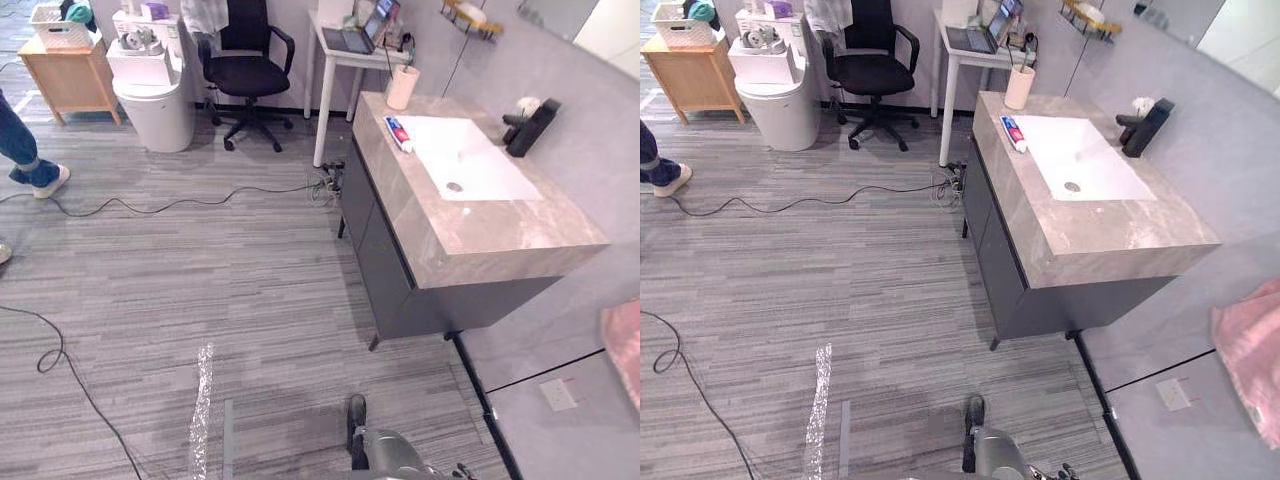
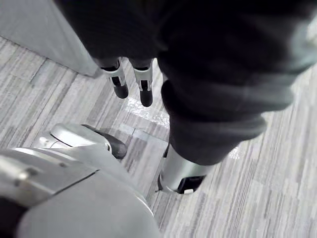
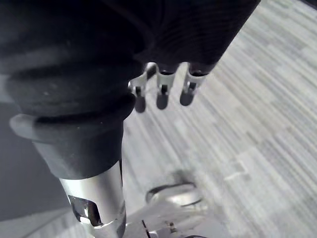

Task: Organize washtable

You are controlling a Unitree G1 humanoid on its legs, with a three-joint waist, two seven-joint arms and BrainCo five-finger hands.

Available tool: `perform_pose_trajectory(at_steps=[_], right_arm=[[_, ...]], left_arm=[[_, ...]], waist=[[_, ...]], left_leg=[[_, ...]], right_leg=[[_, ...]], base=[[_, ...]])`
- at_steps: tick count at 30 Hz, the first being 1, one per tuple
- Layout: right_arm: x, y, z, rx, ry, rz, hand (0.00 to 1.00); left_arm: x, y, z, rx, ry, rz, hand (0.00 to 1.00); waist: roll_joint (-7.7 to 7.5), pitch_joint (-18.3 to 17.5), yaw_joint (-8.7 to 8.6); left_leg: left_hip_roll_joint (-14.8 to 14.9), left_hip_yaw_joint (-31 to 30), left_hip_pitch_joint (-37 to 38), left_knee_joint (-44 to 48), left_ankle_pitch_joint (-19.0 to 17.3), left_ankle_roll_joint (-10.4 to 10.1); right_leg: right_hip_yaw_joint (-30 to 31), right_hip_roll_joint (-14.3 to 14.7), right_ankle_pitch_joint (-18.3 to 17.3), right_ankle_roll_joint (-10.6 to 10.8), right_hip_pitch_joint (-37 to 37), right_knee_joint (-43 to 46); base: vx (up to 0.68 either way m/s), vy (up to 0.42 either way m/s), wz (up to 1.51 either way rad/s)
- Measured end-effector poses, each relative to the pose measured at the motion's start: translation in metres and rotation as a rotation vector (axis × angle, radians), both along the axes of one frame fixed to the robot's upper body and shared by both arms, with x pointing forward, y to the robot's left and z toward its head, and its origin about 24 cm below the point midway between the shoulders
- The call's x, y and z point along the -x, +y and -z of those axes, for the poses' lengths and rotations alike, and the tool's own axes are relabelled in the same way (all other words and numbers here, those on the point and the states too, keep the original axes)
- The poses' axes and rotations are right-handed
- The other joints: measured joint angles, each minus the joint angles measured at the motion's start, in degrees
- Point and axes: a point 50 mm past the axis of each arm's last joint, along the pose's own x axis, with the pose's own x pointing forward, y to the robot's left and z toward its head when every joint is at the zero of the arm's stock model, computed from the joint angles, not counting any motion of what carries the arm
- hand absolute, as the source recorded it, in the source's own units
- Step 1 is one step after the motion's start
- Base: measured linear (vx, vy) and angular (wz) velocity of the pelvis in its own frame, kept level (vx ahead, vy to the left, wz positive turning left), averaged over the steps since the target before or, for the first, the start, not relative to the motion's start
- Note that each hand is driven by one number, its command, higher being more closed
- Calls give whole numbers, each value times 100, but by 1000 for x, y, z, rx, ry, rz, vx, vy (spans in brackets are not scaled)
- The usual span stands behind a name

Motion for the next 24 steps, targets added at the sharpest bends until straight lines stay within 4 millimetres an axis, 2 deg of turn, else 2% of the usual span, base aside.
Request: perform_pose_trajectory(at_steps=[1, 2, 3, 4, 5, 6, 7, 8, 9, 10, 11, 12, 13, 14, 15, 16, 17, 18, 19, 20, 21, 22, 23, 24], right_arm=[[3, 0, 0, -1, 6, 6, 0], [10, -3, 0, 4, 19, 26, 0], [14, -10, 0, 21, 29, 27, 0], [14, -15, -1, 33, 34, 26, 0], [13, -15, -1, 35, 31, 29, 0], [11, -16, -2, 36, 23, 34, 0], [9, -18, -3, 43, 16, 41, 0], [9, -18, -3, 44, 16, 41, 0], [8, -18, -3, 48, 18, 31, 0], [6, -15, -2, 54, 28, -11, 0], [0, -9, 0, 54, 41, -69, 0], [-3, -4, 0, 53, 42, -96, 0], [-8, 1, 1, 41, 40, -101, 0], [-14, 6, 2, 27, 34, -100, 0], [-18, 7, 2, 25, 26, -100, 0], [-20, 7, 2, 24, 21, -100, 0], [-20, 6, 2, 27, 22, -102, 0], [-20, 5, 1, 33, 23, -109, 0], [-20, -1, 0, 56, 23, -124, 0], [-17, -11, -1, 84, 28, -133, 0], [-14, -17, -1, 103, 41, -135, 0], [-4, -14, 1, 93, 75, -110, 0], [1, -11, 3, 83, 91, -105, 0], [5, -5, 4, 68, 96, -84, 0]], left_arm=[[0, 0, 0, -2, 3, 8, 0], [-2, -4, 1, 6, 5, 28, 0], [-1, -11, 2, 30, 7, 29, 0], [1, -15, 3, 46, 7, 26, 0], [1, -16, 3, 49, 6, 32, 0], [1, -15, 3, 46, 7, 37, 0], [0, -15, 3, 48, 12, 57, 0], [-1, -15, 3, 49, 6, 61, 0], [-5, -13, 2, 43, -8, 69, 0], [-11, -6, -1, 20, -30, 76, 0], [-13, 5, -4, -18, -39, 69, 0], [-15, 11, -6, -41, -46, 66, 0], [-17, 21, -10, -63, -68, 42, 0], [-18, 23, -11, -64, -87, 10, 0], [-18, 23, -11, -61, -94, -7, 0], [-18, 21, -10, -51, -103, -28, 0], [-18, 18, -9, -38, -106, -42, 0], [-18, 15, -8, -30, -107, -45, 0], [-13, 7, -6, -6, -97, -55, 0], [-4, -3, -3, 16, -80, -67, 0], [1, -6, -2, 23, -69, -71, 0], [1, -9, 0, 26, -57, -58, 0], [0, -6, -1, 16, -58, -49, 0], [-4, 1, -3, -10, -70, -44, 0]], waist=[[12, -8, -24], [130, -42, -73], [275, -171, -142], [474, -276, -97], [477, -279, -116], [503, -291, -149], [568, -303, -158], [581, -299, -163], [584, -287, -145], [497, -240, -102], [359, -184, -77], [233, -179, -47], [38, -144, 35], [-55, -64, 65], [-65, -37, 61], [-87, 11, 53], [-46, -5, 67], [-19, -29, 77], [87, -61, 101], [334, -82, 158], [411, -110, 190], [329, -137, 137], [180, -211, 63], [72, -193, 2]], left_leg=[[25, -76, 69, -13, -75, -65], [217, -181, 158, -59, -219, -247], [524, -235, 236, -9, -303, -498], [674, -290, 86, 509, -388, -635], [722, -306, -65, 964, -396, -648], [730, -457, -370, 1954, -303, -734], [717, -637, -728, 3180, -12, -871], [714, -678, -920, 3830, 170, -931], [745, -606, -1229, 4829, 213, -955], [843, -295, -1579, 5819, 157, -854], [945, 107, -1876, 6313, -41, -505], [997, 313, -1987, 6351, -140, -340], [1069, 616, -2162, 6069, -339, -86], [1123, 840, -2279, 5501, -400, -7], [1120, 901, -2375, 5159, -399, -10], [1076, 920, -2586, 4370, -372, -56], [927, 754, -2703, 3322, -248, -236], [844, 602, -2714, 2763, -148, -324], [732, 199, -2735, 1857, 94, -387], [719, -210, -2729, 1202, 300, -238], [661, -257, -2720, 1252, 967, -409], [438, -260, -2748, 1387, 1417, -603], [344, -212, -2778, 1380, 1363, -546], [288, -153, -2804, 1457, 1298, -552]], right_leg=[[61, -2, -77, -74, -11, 277], [27, 145, -45, -78, -191, 819], [-97, 427, -230, -209, -265, 1091], [-146, 653, -373, -373, -253, 1132], [-153, 756, -447, -462, -208, 1113], [-153, 957, -543, -587, -13, 1029], [-137, 1179, -672, -714, 248, 913], [-117, 1275, -712, -823, 391, 871], [-62, 1415, -748, -910, 640, 776], [96, 1539, -778, -998, 1042, 561], [374, 1558, -773, -1016, 1448, 327], [526, 1515, -772, -1015, 1644, 227], [781, 1398, -771, -994, 2053, 45], [938, 1257, -807, -896, 2388, -3], [992, 1177, -842, -831, 2509, 5], [1047, 1023, -929, -679, 2683, 1], [1125, 842, -1067, -462, 2828, 6], [1202, 765, -1138, -387, 2867, 19], [1356, 623, -1338, -337, 2923, 61], [1561, 557, -1691, -270, 2911, 185], [1689, 491, -1893, -201, 2916, 267], [1888, 262, -2007, -100, 2836, 378], [1946, 171, -1962, -147, 2755, 432], [2045, 100, -1759, -161, 2642, 551]], base=[[511, -345, 56], [538, -370, 63], [665, -398, 35], [568, -297, 4], [599, -270, -35], [608, -266, -34], [607, -251, -33], [599, -203, -28], [564, -163, -35], [671, -170, -52], [547, -121, -57], [551, -75, -65], [512, -10, -65], [487, 30, -57], [437, 108, -46], [388, 185, -45], [383, 224, -54], [376, 303, -82], [501, 510, -123], [512, 553, -131], [505, 593, -113], [308, 370, -48], [354, 396, -29], [343, 331, -22]])
